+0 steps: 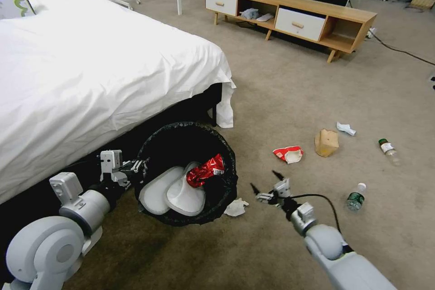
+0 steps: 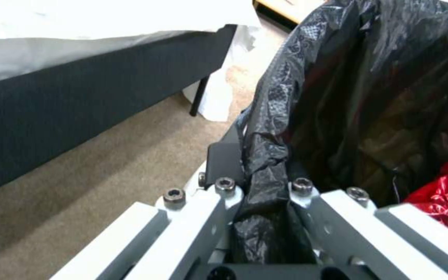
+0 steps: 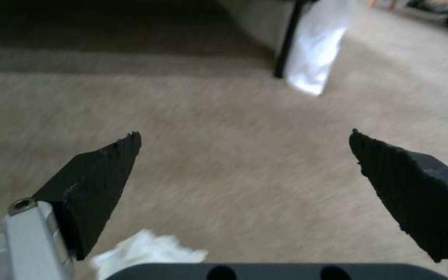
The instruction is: Pick up the trash bin, then pick up the garbage from the floor and place it into the trash bin.
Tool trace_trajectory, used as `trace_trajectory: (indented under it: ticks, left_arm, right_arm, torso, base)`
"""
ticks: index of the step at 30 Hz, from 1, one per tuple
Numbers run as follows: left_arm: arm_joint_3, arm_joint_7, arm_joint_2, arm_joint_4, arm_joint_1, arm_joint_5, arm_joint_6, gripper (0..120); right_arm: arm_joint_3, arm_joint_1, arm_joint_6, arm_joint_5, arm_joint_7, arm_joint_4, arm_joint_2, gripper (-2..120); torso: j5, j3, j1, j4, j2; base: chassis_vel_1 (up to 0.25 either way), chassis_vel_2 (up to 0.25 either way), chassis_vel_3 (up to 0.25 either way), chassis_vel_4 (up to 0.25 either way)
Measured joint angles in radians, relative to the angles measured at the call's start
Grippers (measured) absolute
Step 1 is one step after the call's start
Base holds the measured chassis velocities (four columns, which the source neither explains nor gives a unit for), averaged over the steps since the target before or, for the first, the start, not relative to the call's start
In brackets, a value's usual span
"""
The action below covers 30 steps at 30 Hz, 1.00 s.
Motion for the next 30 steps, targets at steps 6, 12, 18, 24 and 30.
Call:
trace_trajectory:
  ticks: [6,12,18,24,30]
  left_arm:
    - [0.000,0.003,-0.008,0.000,0.003,0.003,-0.008,3]
    - [0.007,0.012,-0.016,0.004,0.004,0.013,-0.017,3]
    - [0.006,0.012,-0.017,0.004,0.004,0.015,-0.021,3]
    - [0.007,0.015,-0.028,0.000,0.011,0.021,-0.027,3]
    - [0.007,0.018,-0.033,-0.005,0.018,0.028,-0.030,3]
  right_arm:
    - [-0.089,0.029,0.024,-0.003,-0.008,-0.069,0.008,100]
    - [-0.131,0.048,0.033,-0.002,-0.011,-0.107,0.006,100]
    - [-0.163,0.065,0.036,-0.001,-0.011,-0.144,0.012,100]
    - [-0.213,0.098,0.044,0.003,-0.018,-0.222,0.028,100]
    - [-0.228,0.110,0.042,0.026,-0.020,-0.235,0.029,100]
  torso:
    - [-0.0003,0.000,0.000,0.0000,0.000]
    - [-0.0004,0.000,0.000,-0.0001,0.000]
    - [-0.0003,0.000,0.000,0.0000,0.000]
    - [-0.0002,0.000,0.000,-0.0001,0.000]
    - [-0.0002,0.000,0.000,-0.0001,0.000]
  base:
    - [0.000,0.000,0.000,0.000]
    - [0.000,0.000,0.000,0.000]
    - [0.000,0.000,0.000,0.000]
    - [0.000,0.000,0.000,0.000]
    - [0.000,0.000,0.000,0.000]
